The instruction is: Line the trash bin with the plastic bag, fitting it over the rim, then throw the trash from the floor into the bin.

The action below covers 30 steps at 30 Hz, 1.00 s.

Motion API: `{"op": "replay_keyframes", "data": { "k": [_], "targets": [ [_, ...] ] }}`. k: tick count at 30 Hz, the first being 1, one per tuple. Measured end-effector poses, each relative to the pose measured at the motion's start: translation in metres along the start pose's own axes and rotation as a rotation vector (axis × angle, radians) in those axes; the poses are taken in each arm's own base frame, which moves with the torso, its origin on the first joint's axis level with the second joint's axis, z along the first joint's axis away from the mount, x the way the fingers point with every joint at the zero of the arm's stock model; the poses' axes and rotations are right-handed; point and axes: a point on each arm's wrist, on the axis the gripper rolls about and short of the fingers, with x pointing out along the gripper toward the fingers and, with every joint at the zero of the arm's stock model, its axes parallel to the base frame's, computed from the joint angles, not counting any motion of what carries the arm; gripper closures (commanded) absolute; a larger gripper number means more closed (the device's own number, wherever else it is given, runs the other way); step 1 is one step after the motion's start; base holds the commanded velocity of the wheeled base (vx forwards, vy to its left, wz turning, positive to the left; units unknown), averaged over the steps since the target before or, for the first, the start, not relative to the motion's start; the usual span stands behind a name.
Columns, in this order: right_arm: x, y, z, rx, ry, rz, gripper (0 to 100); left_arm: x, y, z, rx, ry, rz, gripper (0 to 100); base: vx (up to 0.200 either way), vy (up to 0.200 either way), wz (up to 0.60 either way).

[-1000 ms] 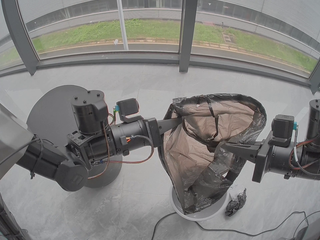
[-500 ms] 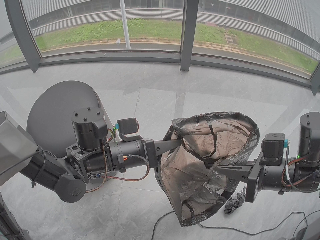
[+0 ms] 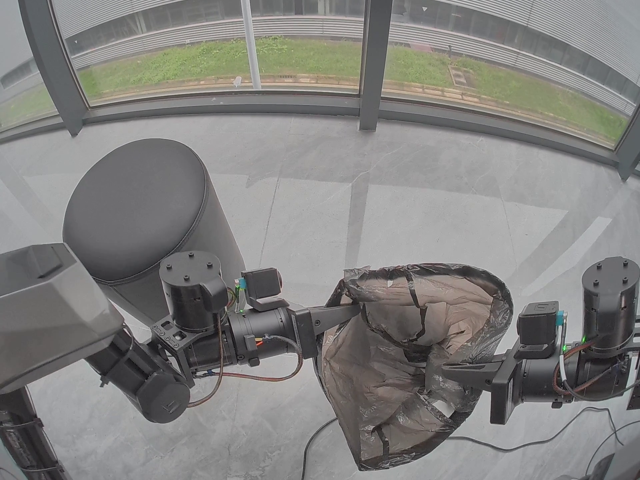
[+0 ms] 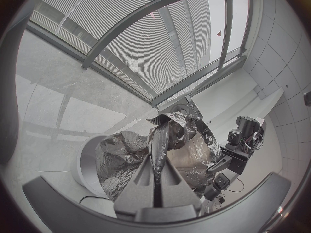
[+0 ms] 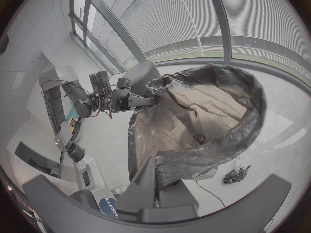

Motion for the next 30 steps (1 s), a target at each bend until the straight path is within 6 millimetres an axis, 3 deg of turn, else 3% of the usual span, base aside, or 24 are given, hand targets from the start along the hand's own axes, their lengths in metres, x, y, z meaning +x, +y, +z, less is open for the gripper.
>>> {"op": "replay_keyframes", "data": {
  "k": [9,22,30],
  "targets": [
    [0.016,-0.030,-0.005,0.084,0.059,-0.075,100,0.012,0.026,-0.020,-0.091,-0.066,-0.026,100,0.000,0.000,0.00],
    [0.073,-0.064,-0.016,0.144,0.125,-0.093,100,0.025,0.071,-0.068,-0.238,0.027,0.046,100,0.000,0.000,0.00],
    [0.102,-0.085,-0.016,0.162,0.107,-0.124,100,0.049,0.099,-0.071,-0.254,-0.012,0.028,100,0.000,0.000,0.00]
  ]
}}
